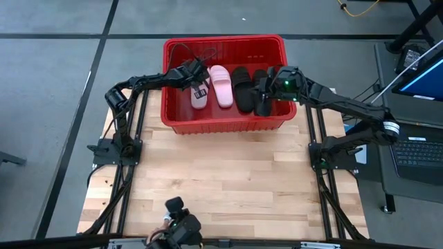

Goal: Pick and place slides into bin
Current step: Put the pink slide into the red bin

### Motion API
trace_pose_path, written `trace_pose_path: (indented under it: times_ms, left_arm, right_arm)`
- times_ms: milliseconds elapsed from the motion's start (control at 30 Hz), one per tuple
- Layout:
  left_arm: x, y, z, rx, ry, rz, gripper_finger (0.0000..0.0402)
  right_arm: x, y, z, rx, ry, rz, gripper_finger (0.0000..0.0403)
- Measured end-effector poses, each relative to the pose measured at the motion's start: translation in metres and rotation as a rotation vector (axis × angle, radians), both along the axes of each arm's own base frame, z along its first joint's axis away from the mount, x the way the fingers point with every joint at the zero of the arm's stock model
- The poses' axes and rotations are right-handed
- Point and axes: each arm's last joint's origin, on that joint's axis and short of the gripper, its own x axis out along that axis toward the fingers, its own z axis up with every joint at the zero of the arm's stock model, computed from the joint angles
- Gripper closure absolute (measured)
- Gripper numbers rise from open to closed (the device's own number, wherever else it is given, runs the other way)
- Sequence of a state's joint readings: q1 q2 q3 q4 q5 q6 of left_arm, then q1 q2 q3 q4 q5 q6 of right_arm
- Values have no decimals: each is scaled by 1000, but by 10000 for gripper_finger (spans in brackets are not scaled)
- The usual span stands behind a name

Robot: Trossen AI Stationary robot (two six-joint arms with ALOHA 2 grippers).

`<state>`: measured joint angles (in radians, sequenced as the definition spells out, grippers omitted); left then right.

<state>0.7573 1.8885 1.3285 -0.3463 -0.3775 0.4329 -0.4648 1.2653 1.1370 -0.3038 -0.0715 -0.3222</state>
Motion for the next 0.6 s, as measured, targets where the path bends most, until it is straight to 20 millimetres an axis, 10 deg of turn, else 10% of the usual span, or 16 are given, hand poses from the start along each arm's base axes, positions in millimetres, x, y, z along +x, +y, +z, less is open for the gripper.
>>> trace_pose_path:
  times_ms: [600]
  left_arm:
    - [-4,-7,1,-59,62,-2,283]
  right_arm:
    - [4,-2,-5,56,4,-22,398]
